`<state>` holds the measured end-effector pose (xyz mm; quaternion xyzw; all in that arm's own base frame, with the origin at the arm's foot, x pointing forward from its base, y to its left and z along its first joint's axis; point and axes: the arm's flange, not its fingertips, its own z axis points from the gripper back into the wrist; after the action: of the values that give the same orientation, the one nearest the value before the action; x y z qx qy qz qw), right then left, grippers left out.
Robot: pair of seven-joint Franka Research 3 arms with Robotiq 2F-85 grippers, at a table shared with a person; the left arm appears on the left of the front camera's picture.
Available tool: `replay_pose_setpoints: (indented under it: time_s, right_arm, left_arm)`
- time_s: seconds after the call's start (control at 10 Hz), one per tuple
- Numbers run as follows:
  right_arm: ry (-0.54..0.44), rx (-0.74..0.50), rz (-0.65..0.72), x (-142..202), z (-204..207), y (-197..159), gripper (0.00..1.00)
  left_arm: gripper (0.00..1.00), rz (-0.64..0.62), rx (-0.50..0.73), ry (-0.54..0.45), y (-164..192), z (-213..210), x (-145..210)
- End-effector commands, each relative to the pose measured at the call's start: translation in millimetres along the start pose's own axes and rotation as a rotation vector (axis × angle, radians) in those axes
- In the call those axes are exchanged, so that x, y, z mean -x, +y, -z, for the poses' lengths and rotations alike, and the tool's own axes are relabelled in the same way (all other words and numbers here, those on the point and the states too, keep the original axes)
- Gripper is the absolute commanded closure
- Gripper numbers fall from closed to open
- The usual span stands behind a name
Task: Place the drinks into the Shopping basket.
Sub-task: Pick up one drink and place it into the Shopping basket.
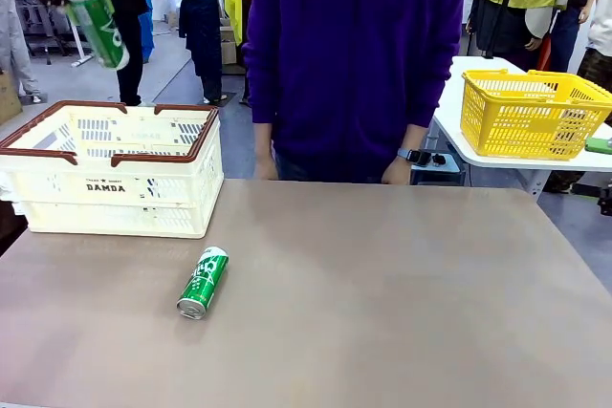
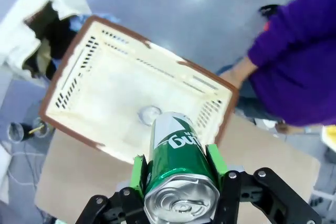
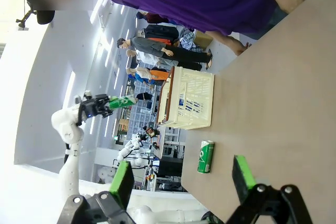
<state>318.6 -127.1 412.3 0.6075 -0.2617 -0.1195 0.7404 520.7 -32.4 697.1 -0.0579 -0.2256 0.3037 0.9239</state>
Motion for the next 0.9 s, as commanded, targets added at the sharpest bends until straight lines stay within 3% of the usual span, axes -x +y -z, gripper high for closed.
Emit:
replay_pose_setpoints:
  time_s: [0.0,0.1,0.2,0.4,0.5,0.6,0.8]
  right_arm:
    - [-0.004,-0.013,0.002,-1,0,3,0.00]
    - [-0.004,-0.013,0.002,-1,0,3,0.00]
    - [-0.004,-0.013,0.002,-1,0,3,0.00]
    - [-0.004,-0.013,0.002,-1,0,3,0.00]
    - [-0.004,-0.013,0.002,-1,0,3,0.00]
    - [-0.004,-0.013,0.002,-1,0,3,0.00]
    - [-0.004,-0.013,0.002,-1,0,3,0.00]
  left_arm:
    - [1.00,-0.067,0.068,0.079,-11,23,8]
    - [1.00,-0.099,0.072,0.155,-5,28,10]
    - [1.00,-0.036,0.001,0.042,3,29,-8]
    - [1.00,-0.036,0.001,0.042,3,29,-8]
    - [1.00,-0.048,0.014,0.094,-2,47,-5]
    - [1.00,0.038,0.083,0.168,-3,69,5]
    - [1.00,0.025,0.151,0.176,-7,105,1]
